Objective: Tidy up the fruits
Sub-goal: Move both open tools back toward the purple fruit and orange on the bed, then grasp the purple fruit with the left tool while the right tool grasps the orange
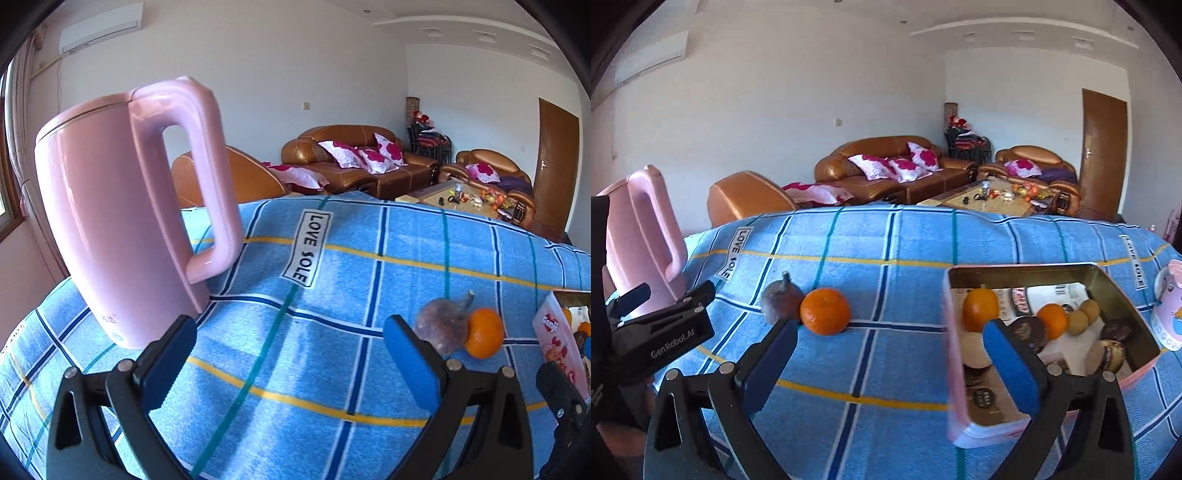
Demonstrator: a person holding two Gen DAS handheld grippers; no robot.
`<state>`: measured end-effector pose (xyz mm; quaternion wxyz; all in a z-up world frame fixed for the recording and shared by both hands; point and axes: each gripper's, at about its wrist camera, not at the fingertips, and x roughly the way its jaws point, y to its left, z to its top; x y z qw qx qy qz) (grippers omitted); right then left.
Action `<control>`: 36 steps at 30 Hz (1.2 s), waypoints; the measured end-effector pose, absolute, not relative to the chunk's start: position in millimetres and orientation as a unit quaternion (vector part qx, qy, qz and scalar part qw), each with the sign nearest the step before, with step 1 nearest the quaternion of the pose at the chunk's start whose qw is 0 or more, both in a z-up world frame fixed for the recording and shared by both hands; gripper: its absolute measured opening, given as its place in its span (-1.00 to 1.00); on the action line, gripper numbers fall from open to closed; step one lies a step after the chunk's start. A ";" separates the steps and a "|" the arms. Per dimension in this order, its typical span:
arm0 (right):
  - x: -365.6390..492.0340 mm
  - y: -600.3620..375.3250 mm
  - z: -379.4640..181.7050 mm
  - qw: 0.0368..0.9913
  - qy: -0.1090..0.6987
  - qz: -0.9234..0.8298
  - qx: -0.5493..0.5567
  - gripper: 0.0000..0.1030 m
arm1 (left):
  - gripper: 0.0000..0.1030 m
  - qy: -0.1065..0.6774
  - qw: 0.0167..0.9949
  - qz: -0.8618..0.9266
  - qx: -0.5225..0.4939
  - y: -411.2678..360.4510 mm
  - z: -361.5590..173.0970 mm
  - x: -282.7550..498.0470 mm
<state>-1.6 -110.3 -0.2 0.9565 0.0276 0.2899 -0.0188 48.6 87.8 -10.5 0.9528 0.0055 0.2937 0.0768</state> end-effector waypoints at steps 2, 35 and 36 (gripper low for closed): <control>7.4 -99.3 -4.3 0.952 0.306 0.003 0.018 0.69 | 1.00 0.303 0.949 0.084 -0.001 95.6 -12.6 51.9; 56.0 -92.7 -18.2 0.928 0.367 0.040 0.046 -0.07 | 1.00 0.317 0.947 0.033 0.024 82.6 -17.7 64.7; 50.2 -94.2 -15.9 0.931 0.360 0.036 0.045 -0.07 | 1.00 0.313 0.949 0.023 0.024 81.4 -16.6 63.5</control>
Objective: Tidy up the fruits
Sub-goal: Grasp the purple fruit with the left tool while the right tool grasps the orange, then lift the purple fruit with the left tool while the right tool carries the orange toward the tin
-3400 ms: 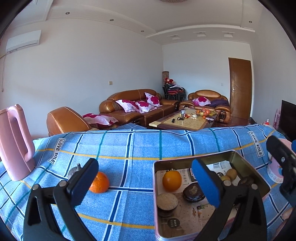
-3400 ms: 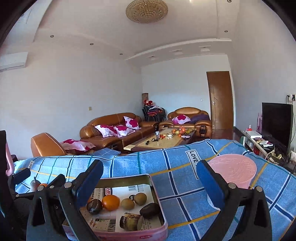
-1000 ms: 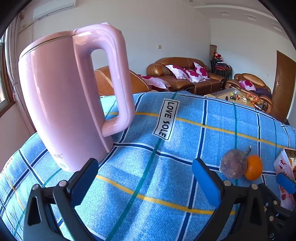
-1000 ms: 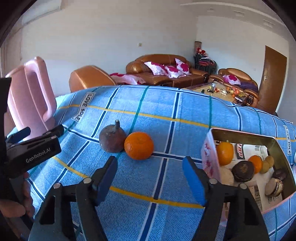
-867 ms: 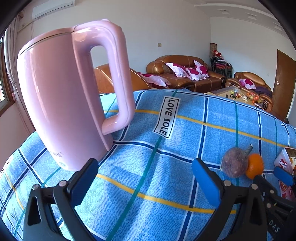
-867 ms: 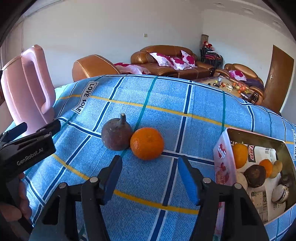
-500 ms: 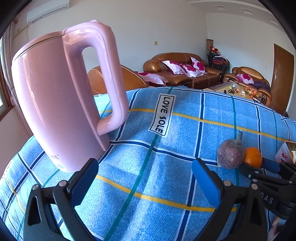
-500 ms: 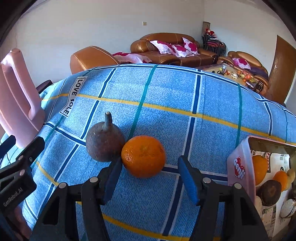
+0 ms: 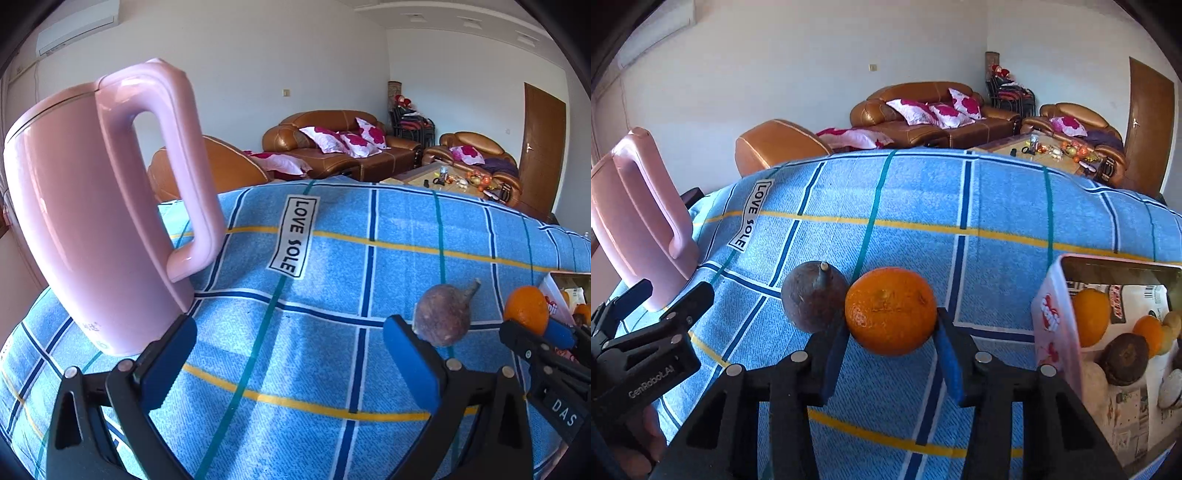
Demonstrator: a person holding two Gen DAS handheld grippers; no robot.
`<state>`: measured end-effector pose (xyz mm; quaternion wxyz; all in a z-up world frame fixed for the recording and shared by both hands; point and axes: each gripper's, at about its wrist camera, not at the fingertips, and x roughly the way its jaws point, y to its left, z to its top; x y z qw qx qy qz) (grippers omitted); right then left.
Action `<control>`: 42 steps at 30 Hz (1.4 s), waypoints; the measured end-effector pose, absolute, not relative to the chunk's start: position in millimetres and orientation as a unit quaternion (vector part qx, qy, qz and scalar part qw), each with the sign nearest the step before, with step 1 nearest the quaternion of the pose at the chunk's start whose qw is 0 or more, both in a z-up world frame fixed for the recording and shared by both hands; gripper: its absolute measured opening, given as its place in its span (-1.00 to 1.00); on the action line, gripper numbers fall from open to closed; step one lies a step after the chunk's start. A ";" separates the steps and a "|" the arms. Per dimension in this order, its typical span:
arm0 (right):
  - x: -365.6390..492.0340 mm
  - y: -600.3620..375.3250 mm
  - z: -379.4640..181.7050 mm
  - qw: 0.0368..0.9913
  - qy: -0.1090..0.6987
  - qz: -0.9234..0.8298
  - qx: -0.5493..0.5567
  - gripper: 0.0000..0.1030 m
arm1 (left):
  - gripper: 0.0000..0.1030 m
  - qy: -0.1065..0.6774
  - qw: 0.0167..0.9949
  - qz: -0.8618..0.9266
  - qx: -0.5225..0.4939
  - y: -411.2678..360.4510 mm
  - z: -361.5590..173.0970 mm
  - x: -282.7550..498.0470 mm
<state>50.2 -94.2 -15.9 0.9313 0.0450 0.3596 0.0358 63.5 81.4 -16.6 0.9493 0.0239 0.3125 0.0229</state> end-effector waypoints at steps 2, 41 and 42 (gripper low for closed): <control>37.4 -96.5 -12.4 0.936 0.347 0.029 0.044 -0.07 | 1.00 0.304 0.952 0.000 0.026 76.6 -14.8 60.8; -2.3 -124.7 -4.4 0.955 0.296 0.002 0.027 -0.06 | 0.01 0.418 0.901 -0.106 0.043 -6.9 -36.3 102.5; -3.2 -124.1 -4.5 0.956 0.294 0.001 0.026 -0.06 | 0.01 0.410 0.906 -0.098 0.037 -4.4 -33.5 99.6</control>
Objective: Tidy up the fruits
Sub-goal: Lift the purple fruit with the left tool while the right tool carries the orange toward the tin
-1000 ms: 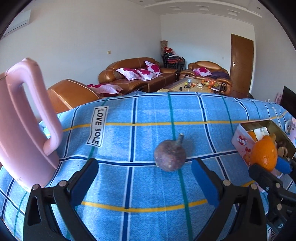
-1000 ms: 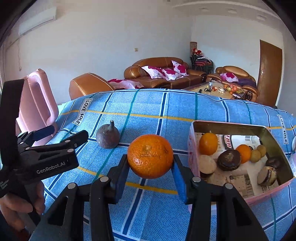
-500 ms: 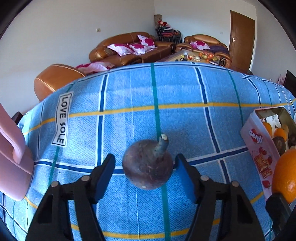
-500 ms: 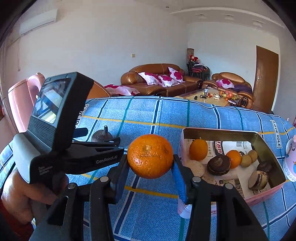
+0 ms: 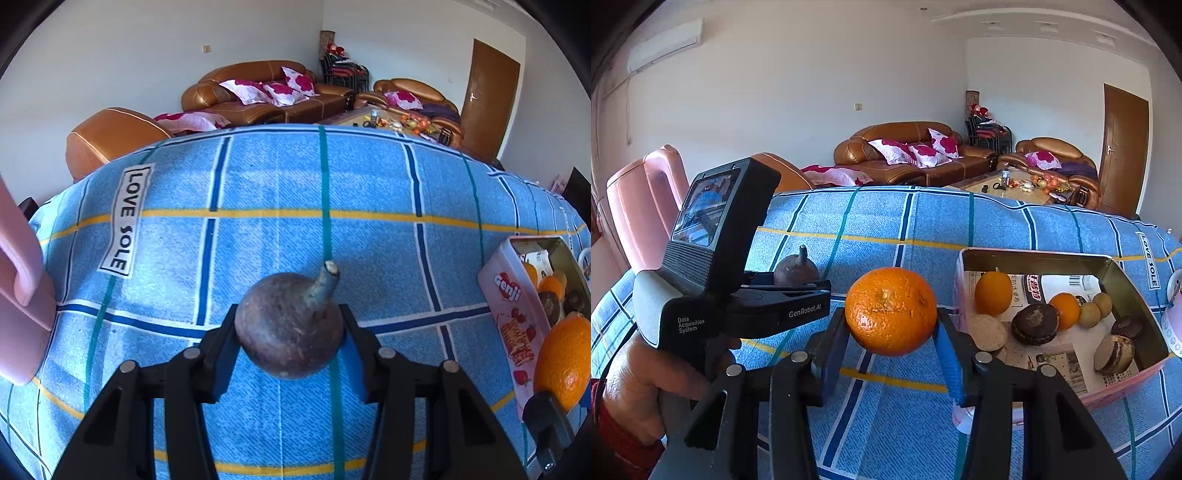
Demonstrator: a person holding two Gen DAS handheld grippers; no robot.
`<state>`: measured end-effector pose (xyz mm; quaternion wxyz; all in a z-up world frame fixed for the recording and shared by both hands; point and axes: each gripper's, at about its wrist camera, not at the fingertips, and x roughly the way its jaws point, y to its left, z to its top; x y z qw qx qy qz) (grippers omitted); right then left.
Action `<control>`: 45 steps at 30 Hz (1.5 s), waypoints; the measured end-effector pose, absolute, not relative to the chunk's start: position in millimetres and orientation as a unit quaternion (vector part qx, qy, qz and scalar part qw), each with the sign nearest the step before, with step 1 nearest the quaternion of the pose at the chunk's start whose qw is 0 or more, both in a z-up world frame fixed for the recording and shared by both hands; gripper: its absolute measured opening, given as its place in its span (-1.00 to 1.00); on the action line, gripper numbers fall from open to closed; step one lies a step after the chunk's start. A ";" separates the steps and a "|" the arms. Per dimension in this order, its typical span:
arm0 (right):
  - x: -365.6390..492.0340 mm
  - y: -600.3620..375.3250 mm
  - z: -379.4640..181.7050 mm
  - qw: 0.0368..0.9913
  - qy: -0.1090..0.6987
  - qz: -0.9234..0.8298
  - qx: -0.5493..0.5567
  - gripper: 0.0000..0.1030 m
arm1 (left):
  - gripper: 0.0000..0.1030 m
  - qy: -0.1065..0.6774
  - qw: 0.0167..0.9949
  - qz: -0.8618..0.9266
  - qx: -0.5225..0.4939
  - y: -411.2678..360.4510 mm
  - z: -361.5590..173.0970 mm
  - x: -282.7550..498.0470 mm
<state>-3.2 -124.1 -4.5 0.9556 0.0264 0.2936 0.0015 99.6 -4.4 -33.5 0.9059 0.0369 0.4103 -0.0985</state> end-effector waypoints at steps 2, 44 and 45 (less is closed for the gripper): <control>-5.2 -122.4 -4.0 0.957 0.288 0.004 0.025 -0.06 | 0.01 0.393 0.915 -0.087 0.026 3.2 -28.5 93.0; -44.7 -87.6 5.8 0.972 0.231 0.029 -0.045 -0.06 | 0.01 0.271 0.962 0.019 -0.001 37.4 -4.2 -2.5; -46.5 -89.3 5.6 0.972 0.231 0.027 -0.044 -0.06 | 0.01 0.268 0.963 0.019 0.003 36.2 -3.7 -4.1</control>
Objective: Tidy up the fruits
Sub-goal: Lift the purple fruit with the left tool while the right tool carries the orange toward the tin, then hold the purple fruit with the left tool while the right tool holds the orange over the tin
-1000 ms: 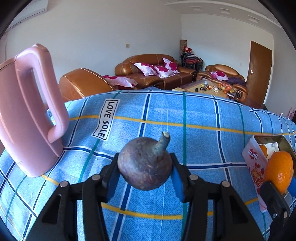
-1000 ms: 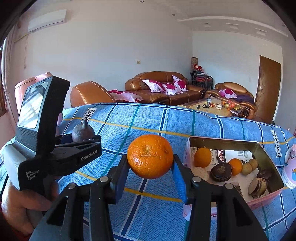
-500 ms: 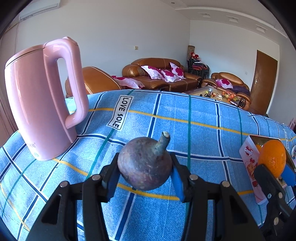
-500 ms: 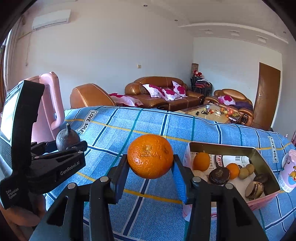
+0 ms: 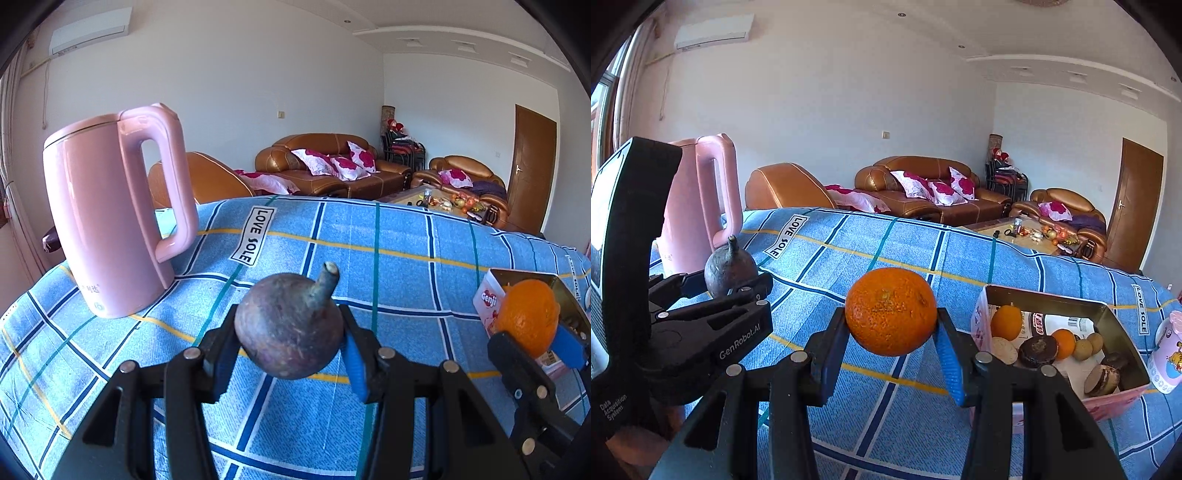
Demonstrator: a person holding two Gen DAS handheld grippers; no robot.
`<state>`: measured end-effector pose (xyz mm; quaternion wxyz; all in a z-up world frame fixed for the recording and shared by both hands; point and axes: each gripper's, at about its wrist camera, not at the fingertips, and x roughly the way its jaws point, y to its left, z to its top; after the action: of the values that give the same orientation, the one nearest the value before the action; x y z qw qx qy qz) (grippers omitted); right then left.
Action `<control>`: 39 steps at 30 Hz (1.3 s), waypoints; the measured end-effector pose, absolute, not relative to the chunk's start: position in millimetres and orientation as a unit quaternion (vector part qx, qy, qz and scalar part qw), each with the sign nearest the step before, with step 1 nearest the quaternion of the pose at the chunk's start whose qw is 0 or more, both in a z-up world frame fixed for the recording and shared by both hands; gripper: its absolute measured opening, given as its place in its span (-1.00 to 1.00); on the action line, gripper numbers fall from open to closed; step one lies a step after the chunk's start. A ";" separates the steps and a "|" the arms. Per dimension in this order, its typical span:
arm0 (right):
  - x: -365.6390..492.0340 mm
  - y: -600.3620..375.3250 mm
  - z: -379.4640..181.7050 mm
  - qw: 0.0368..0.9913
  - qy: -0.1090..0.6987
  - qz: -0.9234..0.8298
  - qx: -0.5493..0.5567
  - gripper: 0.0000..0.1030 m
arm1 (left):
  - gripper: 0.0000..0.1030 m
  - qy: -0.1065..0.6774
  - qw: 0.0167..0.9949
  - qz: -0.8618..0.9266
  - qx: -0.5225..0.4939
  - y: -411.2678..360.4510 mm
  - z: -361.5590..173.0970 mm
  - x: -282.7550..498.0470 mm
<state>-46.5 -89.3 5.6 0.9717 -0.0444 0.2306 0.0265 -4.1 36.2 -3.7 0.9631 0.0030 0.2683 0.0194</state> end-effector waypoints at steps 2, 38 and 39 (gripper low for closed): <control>-49.2 -92.8 5.9 0.972 0.231 0.022 -0.042 -0.06 | 0.01 0.266 0.964 0.018 0.007 32.7 -3.1 -6.5; -82.1 -164.7 10.9 0.972 0.233 -0.031 -0.027 -0.06 | 0.01 0.264 0.964 -0.034 0.027 -48.8 -0.5 -33.8; -82.3 -167.6 10.8 0.972 0.233 -0.033 -0.027 -0.06 | 0.01 0.264 0.963 -0.036 0.029 -52.0 -0.5 -34.1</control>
<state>-82.3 -167.6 10.8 0.9717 -0.0265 0.2326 -0.0330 -34.1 -52.0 -0.5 0.9635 0.0287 0.2639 -0.0358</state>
